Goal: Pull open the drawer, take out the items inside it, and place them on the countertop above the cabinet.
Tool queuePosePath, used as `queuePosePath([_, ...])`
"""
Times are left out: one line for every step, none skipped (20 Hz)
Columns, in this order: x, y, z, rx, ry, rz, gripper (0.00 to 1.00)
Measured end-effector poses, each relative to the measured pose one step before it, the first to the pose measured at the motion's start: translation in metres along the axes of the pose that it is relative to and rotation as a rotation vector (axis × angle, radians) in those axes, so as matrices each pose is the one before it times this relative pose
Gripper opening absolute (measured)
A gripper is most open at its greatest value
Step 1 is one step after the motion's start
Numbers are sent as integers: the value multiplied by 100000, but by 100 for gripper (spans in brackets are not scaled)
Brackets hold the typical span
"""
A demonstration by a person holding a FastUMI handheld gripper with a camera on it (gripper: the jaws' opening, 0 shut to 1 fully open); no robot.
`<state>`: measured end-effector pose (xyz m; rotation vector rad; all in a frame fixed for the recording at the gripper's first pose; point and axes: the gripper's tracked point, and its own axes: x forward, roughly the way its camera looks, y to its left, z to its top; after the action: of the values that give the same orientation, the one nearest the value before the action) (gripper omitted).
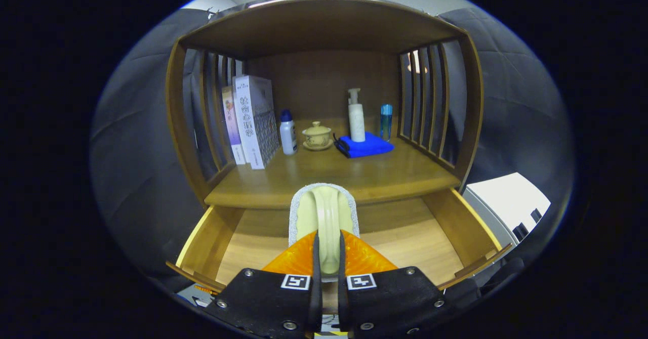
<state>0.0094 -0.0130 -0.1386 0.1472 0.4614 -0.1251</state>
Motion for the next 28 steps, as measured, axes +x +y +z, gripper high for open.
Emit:
queuePosePath([223,92,679,-333,-1314,202,12])
queuePosePath([377,-138,869,57,-1569,-472,12])
queuePosePath([466,-4,818,-65,-1904,253,12])
queuePosePath([641,73,895,105,-2261,223,12])
queuePosePath([643,-12,708,367,-2078,293,12])
queuePosePath([721,0,651,-593,-1563,548,12])
queuePosePath([775,-363,450,-911,-1120,-830,12])
queuePosePath([770,-334,399,-1265,-750,-687,12])
queuePosePath([739,-151,205,-1014,-761,-530,12])
queuePosePath([729,-136,350,-576,-912,-294,12])
queuePosePath([815,-84,161,-782,-417,-39,12])
queuePosePath([697,-285,-18,-1168,359,-381,13])
queuePosePath([612,-215,-129,-558,909,-319,13])
queuePosePath([642,0,106,169,278,173,13])
queuePosePath([636,53,114,312,227,224,13])
queuePosePath([538,112,209,-152,86,652,13])
queuePosePath([457,30,175,-69,-39,145,13])
queuePosePath([506,161,251,340,-317,634,13])
queuePosePath([639,201,73,529,78,588,13])
queuePosePath([548,74,-162,-193,899,145,14])
queuePosePath([683,-154,-304,-1019,1660,-156,14])
queuePosePath([658,-82,-255,-979,1697,-322,14])
queuePosePath([759,96,-76,-617,1026,154,14])
queuePosePath([844,225,-249,-97,1297,632,14])
queuePosePath([500,122,-251,287,1463,399,15])
queuePosePath([434,-144,590,985,-1323,415,16])
queuePosePath([608,-154,39,1141,-120,-315,17])
queuePosePath([174,-375,-86,1023,551,-1058,17])
